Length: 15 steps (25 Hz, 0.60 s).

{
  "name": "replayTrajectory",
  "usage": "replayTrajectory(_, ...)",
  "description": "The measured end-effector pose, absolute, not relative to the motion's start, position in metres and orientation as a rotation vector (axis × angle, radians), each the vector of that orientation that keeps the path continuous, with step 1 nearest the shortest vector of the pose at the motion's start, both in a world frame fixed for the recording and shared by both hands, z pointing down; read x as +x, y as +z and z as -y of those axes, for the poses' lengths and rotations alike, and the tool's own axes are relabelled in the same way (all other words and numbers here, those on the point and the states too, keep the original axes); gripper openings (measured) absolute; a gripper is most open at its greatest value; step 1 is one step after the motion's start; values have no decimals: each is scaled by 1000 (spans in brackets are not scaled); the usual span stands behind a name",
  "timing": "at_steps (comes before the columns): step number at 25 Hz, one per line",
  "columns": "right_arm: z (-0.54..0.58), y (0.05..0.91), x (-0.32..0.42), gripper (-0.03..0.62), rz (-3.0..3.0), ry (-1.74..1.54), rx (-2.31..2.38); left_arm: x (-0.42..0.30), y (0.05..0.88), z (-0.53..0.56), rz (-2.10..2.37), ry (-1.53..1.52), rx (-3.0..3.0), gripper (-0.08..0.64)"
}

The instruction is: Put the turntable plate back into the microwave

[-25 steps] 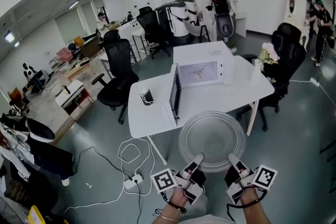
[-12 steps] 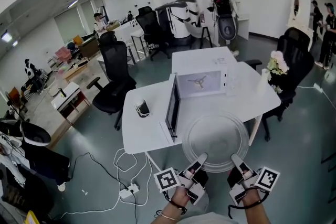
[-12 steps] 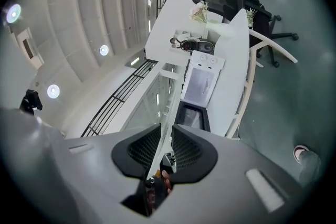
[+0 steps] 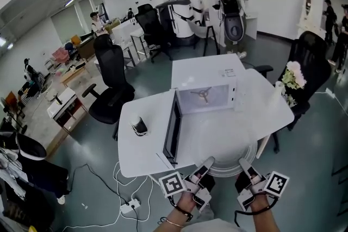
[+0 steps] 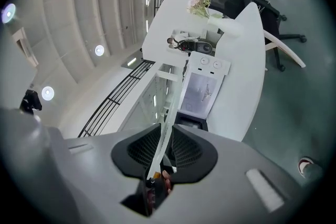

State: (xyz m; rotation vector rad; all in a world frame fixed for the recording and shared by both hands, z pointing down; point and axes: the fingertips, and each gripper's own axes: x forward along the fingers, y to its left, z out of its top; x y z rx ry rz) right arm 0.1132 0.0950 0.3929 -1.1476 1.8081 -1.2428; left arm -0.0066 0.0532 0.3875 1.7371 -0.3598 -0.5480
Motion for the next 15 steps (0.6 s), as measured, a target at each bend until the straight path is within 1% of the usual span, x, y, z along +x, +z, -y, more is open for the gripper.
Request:
replayTrajectory(8, -28, 402, 131, 70, -1810, -1269, -1168, 10, 397, 15, 363, -547, 1726, 51)
replayTrajectory(15, 7, 409, 137, 71, -1817, -1310, -1165, 14, 408, 47, 395, -550, 1707, 52)
